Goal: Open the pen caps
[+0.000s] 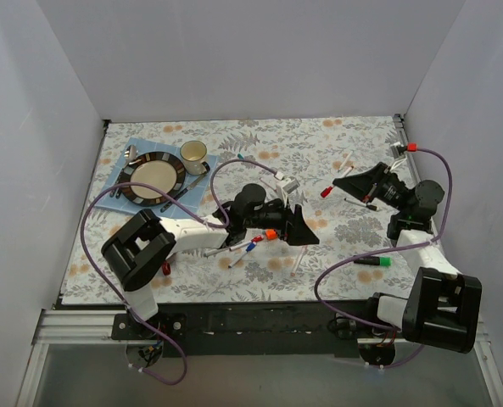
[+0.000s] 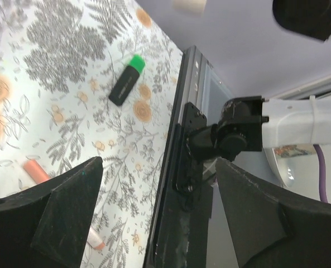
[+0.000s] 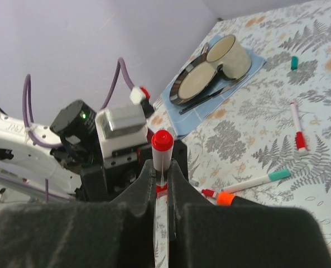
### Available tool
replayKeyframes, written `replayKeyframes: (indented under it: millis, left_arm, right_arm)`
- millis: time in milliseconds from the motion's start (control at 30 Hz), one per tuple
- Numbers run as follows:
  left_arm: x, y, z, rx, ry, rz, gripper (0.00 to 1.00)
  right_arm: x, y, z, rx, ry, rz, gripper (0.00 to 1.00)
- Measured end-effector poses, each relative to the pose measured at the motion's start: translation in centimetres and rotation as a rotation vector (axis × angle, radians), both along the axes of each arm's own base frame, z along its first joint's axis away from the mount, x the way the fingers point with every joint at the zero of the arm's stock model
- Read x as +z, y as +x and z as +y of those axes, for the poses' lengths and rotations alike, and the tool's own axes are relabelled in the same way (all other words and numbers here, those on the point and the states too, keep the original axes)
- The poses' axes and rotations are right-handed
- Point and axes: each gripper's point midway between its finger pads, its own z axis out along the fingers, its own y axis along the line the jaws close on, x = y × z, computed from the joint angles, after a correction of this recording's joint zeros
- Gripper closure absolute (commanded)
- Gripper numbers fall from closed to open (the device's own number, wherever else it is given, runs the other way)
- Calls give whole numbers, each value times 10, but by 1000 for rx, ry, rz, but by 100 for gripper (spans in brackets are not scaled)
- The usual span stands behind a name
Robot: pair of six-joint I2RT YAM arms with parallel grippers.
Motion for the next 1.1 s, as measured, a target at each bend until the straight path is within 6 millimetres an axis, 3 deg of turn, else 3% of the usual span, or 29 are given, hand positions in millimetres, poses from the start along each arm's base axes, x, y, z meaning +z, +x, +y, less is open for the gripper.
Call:
replayKeyframes:
  millis: [267, 467, 633, 833, 933, 1067, 1100]
  left_arm:
    - [53, 25, -7, 57, -124, -127, 19]
    - [77, 27, -12, 48, -192, -158, 32]
    - [81, 27, -13, 49, -203, -150, 56]
    - [73, 34, -13, 66, -170, -121, 81]
    - [68, 36, -13, 70, -159, -114, 100]
    - [67, 35, -13, 59, -152, -120, 100]
    - [66, 34, -13, 58, -151, -120, 100]
  right_arm:
    - [-11, -30, 28, 120, -58, -26, 99]
    - [-17, -32, 33, 139, -73, -18, 99]
    - [-20, -33, 35, 148, -78, -16, 99]
    - [-21, -35, 36, 156, -79, -12, 99]
    - [-22, -35, 37, 158, -81, -9, 99]
    - [-24, -35, 37, 161, -81, 9, 99]
    - [-25, -35, 37, 161, -83, 9, 90]
